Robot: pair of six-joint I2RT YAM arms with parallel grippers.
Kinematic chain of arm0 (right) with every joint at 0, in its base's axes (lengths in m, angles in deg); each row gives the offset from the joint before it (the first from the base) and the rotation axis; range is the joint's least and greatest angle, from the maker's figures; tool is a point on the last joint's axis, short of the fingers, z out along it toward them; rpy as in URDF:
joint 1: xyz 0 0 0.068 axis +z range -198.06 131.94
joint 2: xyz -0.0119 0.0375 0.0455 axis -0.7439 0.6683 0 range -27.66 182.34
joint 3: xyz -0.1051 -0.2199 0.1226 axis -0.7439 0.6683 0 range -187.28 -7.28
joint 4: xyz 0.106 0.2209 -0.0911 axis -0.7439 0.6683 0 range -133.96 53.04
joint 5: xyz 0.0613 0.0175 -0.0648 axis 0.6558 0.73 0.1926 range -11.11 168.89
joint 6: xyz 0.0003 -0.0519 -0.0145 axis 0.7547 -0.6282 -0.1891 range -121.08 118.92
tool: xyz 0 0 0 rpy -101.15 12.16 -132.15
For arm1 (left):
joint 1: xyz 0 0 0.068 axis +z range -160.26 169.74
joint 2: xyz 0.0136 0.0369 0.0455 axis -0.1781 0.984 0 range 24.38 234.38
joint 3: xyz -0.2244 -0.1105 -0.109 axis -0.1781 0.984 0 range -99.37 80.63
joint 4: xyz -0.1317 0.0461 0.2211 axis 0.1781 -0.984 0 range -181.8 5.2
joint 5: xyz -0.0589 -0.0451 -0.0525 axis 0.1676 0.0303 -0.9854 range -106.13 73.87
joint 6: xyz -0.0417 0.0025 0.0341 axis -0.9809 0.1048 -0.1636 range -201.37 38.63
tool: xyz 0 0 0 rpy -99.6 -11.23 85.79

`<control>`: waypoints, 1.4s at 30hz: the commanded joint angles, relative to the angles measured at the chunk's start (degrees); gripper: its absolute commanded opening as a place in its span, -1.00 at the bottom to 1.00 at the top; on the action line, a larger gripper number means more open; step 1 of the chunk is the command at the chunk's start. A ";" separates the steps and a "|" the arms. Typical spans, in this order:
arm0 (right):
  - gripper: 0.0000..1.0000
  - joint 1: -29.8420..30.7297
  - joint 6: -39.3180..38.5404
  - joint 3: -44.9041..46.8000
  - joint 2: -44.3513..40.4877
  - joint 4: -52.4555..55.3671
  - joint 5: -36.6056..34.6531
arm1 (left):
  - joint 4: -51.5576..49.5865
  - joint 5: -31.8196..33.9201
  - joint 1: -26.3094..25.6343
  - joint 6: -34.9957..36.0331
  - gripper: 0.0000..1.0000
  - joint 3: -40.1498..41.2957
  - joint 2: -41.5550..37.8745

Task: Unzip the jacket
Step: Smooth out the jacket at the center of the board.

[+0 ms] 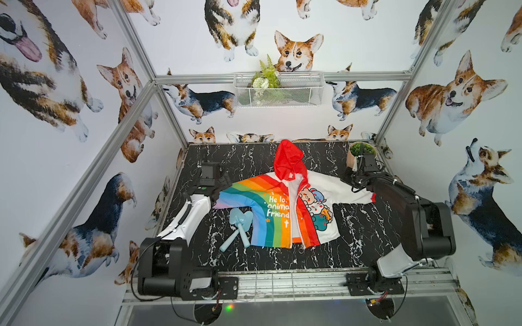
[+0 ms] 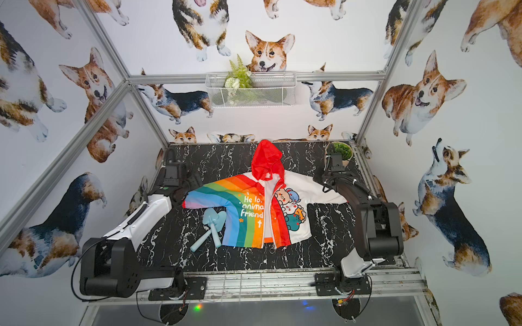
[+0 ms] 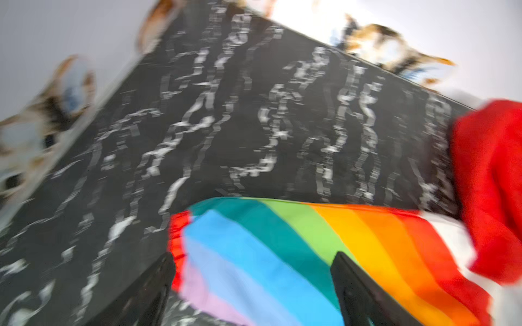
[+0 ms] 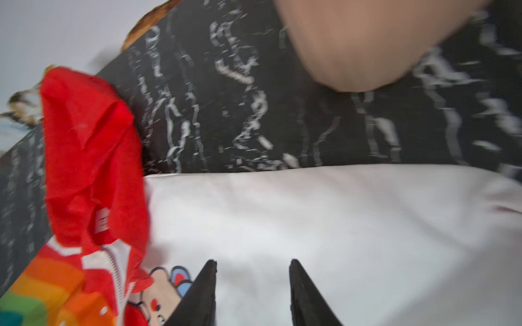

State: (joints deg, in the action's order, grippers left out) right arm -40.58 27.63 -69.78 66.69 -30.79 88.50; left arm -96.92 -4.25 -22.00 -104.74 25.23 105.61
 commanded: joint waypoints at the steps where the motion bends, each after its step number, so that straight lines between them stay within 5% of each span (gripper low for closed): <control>1: -0.22 1.95 -0.35 -4.60 5.81 -2.01 9.55 | 4.40 -2.74 -8.05 3.84 0.78 -7.24 6.98; 8: -0.37 3.85 -0.23 -15.32 19.82 3.89 12.19 | -5.73 -4.87 -18.02 3.54 0.53 -31.94 30.95; 26: -0.79 7.88 -3.30 -30.51 32.81 11.55 12.17 | -29.69 -4.09 -17.96 7.20 0.42 -76.31 63.79; 32: -0.80 7.93 -3.65 -33.94 35.75 13.89 11.24 | -32.44 -5.11 -16.79 6.44 0.09 -81.60 67.72; 38: -0.87 7.90 -3.47 -35.50 37.24 16.96 6.49 | -31.84 -8.81 -14.92 5.97 -0.73 -81.63 67.92; 42: -0.97 7.74 -2.96 -36.28 38.14 19.64 1.78 | -29.28 -13.94 -13.62 6.31 -1.00 -79.43 65.97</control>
State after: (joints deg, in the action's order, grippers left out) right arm -32.58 24.61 -105.78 103.27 -17.52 99.34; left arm -127.80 -13.03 -36.50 -98.51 -55.81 173.44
